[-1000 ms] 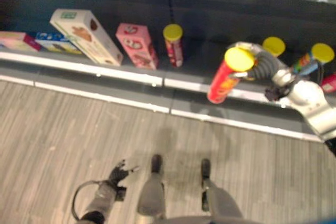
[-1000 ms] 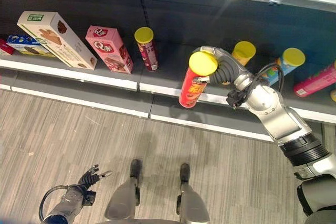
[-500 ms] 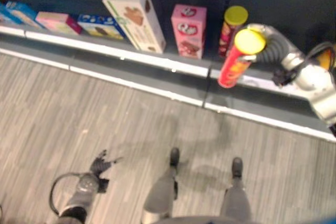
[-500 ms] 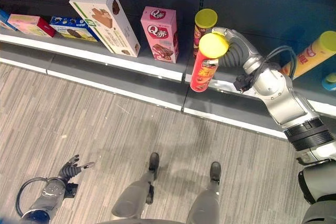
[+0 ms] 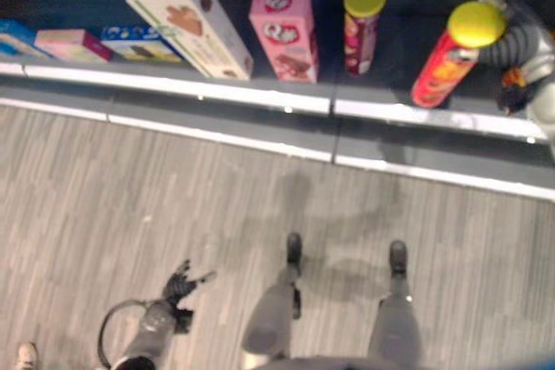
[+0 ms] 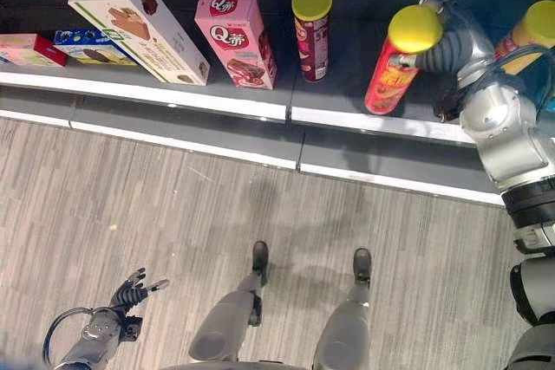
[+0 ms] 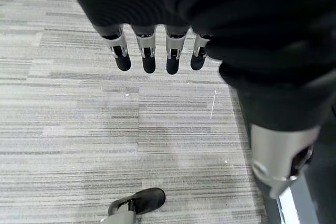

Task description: Put the goods on the table back onto the shelves and tidy them up.

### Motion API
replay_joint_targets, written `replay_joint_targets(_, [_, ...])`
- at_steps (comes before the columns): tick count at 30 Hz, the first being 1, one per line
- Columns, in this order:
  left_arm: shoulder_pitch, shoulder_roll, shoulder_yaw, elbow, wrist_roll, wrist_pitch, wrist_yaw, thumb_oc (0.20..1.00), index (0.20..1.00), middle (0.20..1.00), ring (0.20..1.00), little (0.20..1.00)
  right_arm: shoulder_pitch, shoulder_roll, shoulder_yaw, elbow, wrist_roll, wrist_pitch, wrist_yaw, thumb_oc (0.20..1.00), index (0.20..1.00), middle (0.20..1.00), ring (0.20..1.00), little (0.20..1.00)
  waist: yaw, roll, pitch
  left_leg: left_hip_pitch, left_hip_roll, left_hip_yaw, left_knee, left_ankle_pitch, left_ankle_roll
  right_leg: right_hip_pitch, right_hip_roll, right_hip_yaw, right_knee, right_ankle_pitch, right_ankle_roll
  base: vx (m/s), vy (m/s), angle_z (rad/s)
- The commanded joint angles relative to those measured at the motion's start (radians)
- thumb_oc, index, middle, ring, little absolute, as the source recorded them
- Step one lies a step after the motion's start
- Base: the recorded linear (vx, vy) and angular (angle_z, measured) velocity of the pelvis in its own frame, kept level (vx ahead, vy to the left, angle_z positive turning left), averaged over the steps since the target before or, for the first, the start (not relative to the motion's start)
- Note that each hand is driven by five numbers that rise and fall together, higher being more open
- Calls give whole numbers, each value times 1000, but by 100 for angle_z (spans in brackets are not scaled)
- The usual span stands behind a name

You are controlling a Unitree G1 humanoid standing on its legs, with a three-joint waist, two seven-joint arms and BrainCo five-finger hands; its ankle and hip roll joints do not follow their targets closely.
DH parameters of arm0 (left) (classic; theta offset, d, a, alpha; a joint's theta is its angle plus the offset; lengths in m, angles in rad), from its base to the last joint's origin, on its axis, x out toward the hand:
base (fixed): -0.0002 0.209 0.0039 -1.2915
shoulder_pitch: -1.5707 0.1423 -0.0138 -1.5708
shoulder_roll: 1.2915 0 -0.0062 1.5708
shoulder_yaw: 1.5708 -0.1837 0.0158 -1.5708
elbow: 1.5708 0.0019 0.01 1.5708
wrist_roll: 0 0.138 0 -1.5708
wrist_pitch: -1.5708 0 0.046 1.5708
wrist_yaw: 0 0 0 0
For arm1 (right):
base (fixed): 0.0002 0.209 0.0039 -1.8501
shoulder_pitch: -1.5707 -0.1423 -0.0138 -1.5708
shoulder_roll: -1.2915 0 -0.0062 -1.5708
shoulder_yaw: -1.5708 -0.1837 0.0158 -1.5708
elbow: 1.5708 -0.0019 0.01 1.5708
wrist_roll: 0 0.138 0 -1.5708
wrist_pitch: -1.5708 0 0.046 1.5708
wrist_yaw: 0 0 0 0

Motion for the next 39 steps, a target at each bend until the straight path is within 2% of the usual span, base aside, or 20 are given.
replay_joint_targets(1, [30,46,-12,-7,-49,-25,23,1000,1000,1000,1000,1000,-161,-33,66,34,5,-46,-65,200,200,200,200,200,27,-21,-39,-33,87,-47,29,-64,-68,-87,5,83,213,-136,-37,0,0,0])
replay_joint_targets(6, [36,39,-27,-31,-77,-36,31,1000,1000,1000,1000,1000,-261,-38,127,159,1,-35,-87,200,200,200,200,200,40,4,-31,-27,82,-53,-5,-48,-68,-114,2,87,241,-150,-35,11,-1,1])
replay_joint_targets(18, [38,27,-31,-23,-95,-43,40,1000,1000,1000,1000,1000,-358,-5,185,299,18,-32,-106,200,200,200,200,200,57,47,-25,-40,71,-55,-23,-44,-68,-161,-3,97,263,-158,-29,0,0,0])
replay_joint_targets(27, [30,17,-37,0,-99,-41,48,1000,1000,1000,1000,1000,-392,23,210,335,31,-32,-109,200,200,200,200,200,62,55,-24,-46,72,-57,-23,-44,-70,-166,-1,90,266,-157,-26,0,0,0])
replay_joint_targets(39, [22,13,-44,8,-97,-41,58,1000,1000,1000,1000,1000,-394,39,220,313,31,-31,-110,200,200,200,200,200,73,44,-18,-46,70,-68,-23,-45,-71,-157,-6,77,268,-158,-24,1,0,1])
